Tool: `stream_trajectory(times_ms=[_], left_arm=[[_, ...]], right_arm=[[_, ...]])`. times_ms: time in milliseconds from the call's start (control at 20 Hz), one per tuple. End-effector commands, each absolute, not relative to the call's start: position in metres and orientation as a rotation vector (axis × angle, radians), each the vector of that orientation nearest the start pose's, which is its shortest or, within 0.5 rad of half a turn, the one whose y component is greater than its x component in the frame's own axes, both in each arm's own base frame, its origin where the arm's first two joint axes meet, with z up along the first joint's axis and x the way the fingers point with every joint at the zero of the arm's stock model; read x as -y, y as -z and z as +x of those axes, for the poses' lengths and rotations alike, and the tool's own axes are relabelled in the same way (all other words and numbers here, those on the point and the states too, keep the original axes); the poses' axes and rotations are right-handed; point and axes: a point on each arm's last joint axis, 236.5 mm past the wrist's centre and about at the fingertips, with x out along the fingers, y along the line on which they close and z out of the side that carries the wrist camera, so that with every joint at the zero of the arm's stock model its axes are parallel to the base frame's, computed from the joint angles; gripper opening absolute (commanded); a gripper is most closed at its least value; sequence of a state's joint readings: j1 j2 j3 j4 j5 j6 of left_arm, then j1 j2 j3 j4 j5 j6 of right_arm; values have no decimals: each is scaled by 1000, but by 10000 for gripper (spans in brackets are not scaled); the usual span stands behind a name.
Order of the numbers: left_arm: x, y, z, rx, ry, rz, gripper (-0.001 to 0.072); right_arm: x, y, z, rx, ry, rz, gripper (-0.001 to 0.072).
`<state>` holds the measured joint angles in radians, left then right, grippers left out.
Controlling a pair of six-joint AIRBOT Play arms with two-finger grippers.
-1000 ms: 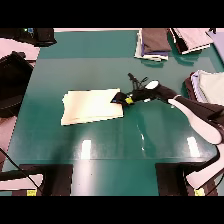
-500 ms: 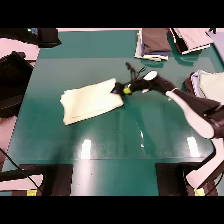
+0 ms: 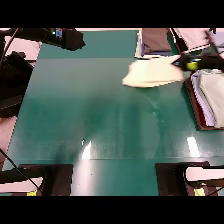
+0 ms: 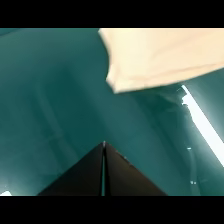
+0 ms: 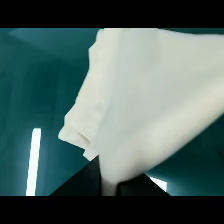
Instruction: Fold the shirts.
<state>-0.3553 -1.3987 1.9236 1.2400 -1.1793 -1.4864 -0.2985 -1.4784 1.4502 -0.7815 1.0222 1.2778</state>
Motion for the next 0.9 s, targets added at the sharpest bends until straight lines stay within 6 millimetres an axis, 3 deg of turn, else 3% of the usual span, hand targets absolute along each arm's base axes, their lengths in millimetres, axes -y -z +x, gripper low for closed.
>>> stream_trajectory(times_ms=[0, 100, 200, 300, 450, 550, 650, 850], left_arm=[[251, -280, 430, -645, 653, -40, 24], [252, -281, 430, -646, 655, -45, 24], [252, -280, 430, -647, 656, -46, 24], [252, -279, 430, -650, 657, -47, 24], [253, -277, 431, -665, 649, -70, 25], [253, -277, 431, -665, 648, -69, 24], [253, -276, 430, -670, 649, -67, 24], [253, -275, 430, -672, 650, -65, 24]], right_arm=[[124, -126, 484, -725, -32, 628, 22], [166, -127, 476, -681, 53, 652, 21], [195, -133, 474, -623, 121, 657, 22], [210, -140, 478, -572, 162, 649, 22], [217, -155, 490, -493, 186, 614, 21], [222, -181, 501, -430, 184, 569, 21], [224, -221, 513, -357, 163, 510, 21], [225, -290, 517, -249, 130, 429, 21]])
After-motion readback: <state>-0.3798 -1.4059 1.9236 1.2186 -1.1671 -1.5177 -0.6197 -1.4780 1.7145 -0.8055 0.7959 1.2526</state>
